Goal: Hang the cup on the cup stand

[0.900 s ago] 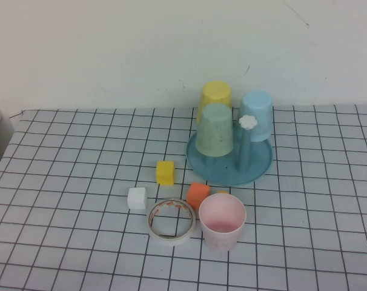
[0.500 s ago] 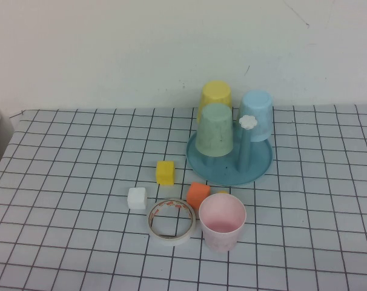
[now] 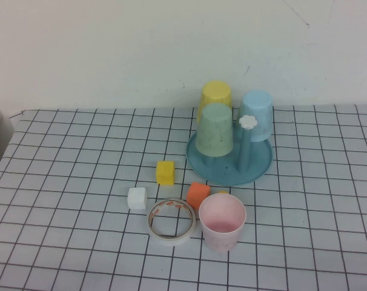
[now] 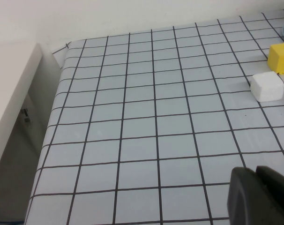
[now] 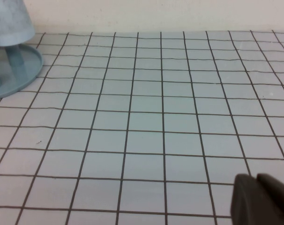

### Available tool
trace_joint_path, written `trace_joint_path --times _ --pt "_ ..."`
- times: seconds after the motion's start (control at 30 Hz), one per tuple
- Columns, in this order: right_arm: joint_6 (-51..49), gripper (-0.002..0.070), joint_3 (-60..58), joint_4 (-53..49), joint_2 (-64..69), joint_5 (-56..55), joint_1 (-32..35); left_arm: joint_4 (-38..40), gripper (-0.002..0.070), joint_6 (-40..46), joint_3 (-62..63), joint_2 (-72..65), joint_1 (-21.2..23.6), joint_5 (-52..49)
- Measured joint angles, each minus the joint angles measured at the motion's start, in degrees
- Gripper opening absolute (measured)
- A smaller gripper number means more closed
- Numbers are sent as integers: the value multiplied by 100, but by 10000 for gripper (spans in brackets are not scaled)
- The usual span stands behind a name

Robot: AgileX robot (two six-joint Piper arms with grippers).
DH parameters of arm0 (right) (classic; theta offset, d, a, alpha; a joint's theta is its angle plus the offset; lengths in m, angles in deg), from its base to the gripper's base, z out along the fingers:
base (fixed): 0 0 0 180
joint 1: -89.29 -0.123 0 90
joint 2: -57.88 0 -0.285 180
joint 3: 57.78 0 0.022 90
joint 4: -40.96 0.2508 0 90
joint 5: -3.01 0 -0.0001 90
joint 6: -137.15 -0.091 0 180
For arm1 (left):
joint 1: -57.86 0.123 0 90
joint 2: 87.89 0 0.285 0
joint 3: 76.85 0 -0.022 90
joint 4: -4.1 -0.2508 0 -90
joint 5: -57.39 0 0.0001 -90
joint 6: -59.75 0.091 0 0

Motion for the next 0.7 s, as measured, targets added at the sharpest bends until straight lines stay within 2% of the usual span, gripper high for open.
trace_joint_path --times 0.5,0.7 --pt "36 0 0 33 0 0 0 0 -1 0 0 0 0 0" --pt "-290 -1 8 841 0 0 0 0 -1 13 0 0 0 0"
